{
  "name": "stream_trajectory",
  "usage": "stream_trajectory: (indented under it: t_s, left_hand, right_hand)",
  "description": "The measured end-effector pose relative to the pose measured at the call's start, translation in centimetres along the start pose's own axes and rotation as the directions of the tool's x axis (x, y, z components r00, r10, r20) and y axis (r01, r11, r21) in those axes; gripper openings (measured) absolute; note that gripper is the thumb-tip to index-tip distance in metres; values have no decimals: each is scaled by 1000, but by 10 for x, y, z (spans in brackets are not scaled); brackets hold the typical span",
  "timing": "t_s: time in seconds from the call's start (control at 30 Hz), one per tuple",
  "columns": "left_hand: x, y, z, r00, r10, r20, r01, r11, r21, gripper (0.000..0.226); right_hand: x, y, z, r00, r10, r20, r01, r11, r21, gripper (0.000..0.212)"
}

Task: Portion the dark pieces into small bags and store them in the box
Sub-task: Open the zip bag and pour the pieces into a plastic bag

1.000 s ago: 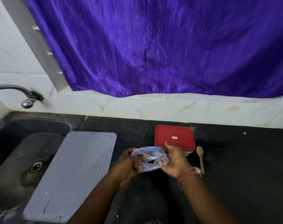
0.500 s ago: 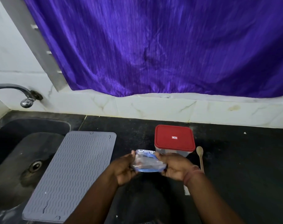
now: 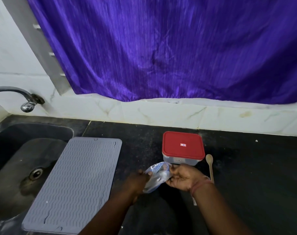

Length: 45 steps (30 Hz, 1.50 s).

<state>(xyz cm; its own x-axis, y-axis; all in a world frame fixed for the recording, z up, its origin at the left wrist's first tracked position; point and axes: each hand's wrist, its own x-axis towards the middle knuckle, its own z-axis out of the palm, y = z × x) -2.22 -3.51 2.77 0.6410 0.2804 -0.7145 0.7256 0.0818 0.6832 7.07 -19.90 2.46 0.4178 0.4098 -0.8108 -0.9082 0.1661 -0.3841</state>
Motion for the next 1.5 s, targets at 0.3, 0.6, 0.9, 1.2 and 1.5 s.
stream_trajectory:
  t_s: [0.3, 0.6, 0.9, 1.2, 1.5]
  left_hand:
    - [8, 2, -17, 980, -187, 68, 194, 826, -530, 26]
    - [2, 23, -6, 976, -144, 164, 219, 665, -714, 31]
    - [0, 7, 3, 981, 176, 83, -173, 984, -38, 39]
    - [15, -11, 8, 900, 311, -306, -236, 937, 260, 8]
    - [5, 8, -16, 986, -129, 105, 165, 825, -540, 31]
  right_hand:
    - [11, 18, -5, 998, -34, -51, 38, 997, 74, 44]
    - [16, 32, 10, 1000, 26, -11, -24, 987, 157, 46]
    - [24, 13, 10, 950, -292, -110, 293, 956, -12, 37]
    - [18, 27, 26, 858, -501, -113, 378, 765, -521, 60]
    - [20, 32, 19, 702, -671, 240, 382, 71, -921, 33]
